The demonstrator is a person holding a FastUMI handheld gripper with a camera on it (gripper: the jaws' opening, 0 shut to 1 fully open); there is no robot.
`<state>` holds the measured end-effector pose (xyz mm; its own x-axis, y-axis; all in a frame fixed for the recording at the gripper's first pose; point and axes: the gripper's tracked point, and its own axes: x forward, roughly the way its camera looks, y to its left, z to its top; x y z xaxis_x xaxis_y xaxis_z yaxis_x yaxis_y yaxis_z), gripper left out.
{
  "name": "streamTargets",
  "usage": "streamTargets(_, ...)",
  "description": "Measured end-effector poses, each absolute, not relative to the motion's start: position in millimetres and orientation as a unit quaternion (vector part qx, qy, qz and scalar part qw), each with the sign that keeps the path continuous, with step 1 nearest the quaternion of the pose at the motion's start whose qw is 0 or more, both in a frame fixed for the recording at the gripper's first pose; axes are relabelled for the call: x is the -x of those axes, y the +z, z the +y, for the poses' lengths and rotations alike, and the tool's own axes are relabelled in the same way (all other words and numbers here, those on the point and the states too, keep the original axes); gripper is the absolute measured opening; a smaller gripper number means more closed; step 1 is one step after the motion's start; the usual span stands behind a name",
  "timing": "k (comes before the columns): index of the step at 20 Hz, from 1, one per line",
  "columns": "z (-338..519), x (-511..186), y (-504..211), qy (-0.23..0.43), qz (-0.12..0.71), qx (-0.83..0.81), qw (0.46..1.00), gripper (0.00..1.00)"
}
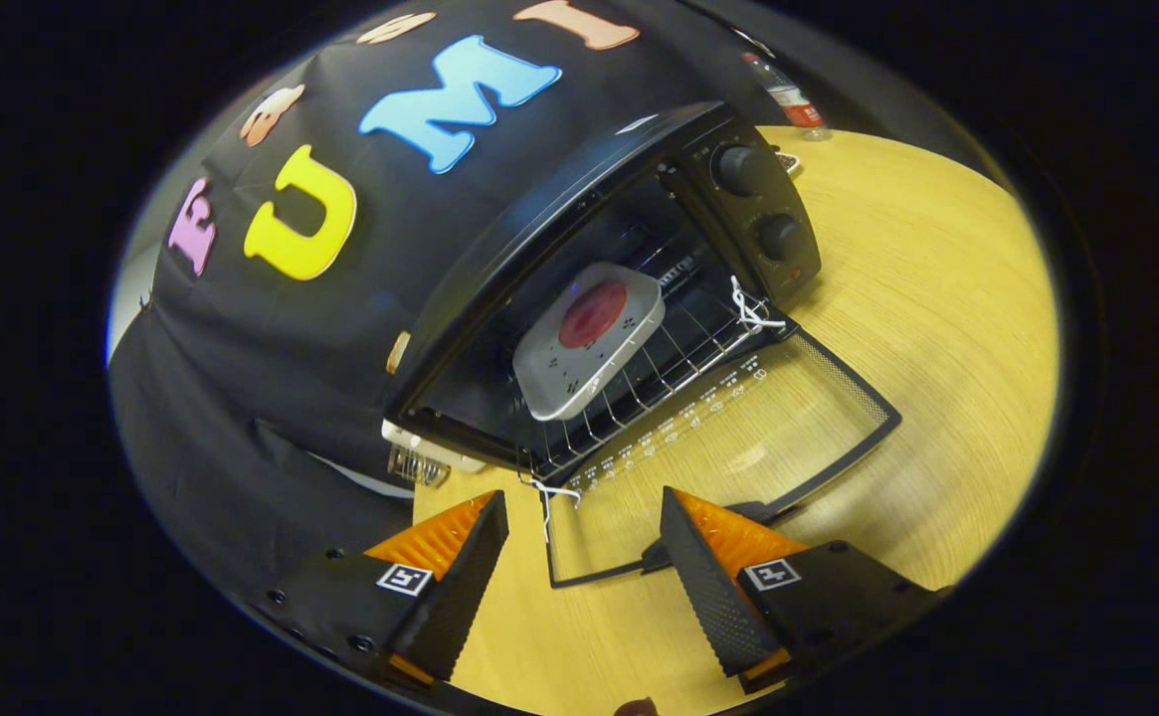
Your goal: Open the toaster oven, put the food inside, and close the toaster oven door.
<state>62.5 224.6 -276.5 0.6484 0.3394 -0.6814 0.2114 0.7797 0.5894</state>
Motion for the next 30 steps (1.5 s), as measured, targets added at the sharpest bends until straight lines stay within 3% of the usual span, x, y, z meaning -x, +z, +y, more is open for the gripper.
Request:
streamTargets(8,218.8,-30.5,-296.7,0.077,0.428,-0.168,0.885,0.98)
streamTargets(18,198.2,-1.6,-347.6,0.071,0.498,-0.019,0.864,0.98)
streamTargets(30,189.2,-14.8,-371.0,0.039,0.515,0.020,0.856,0.96)
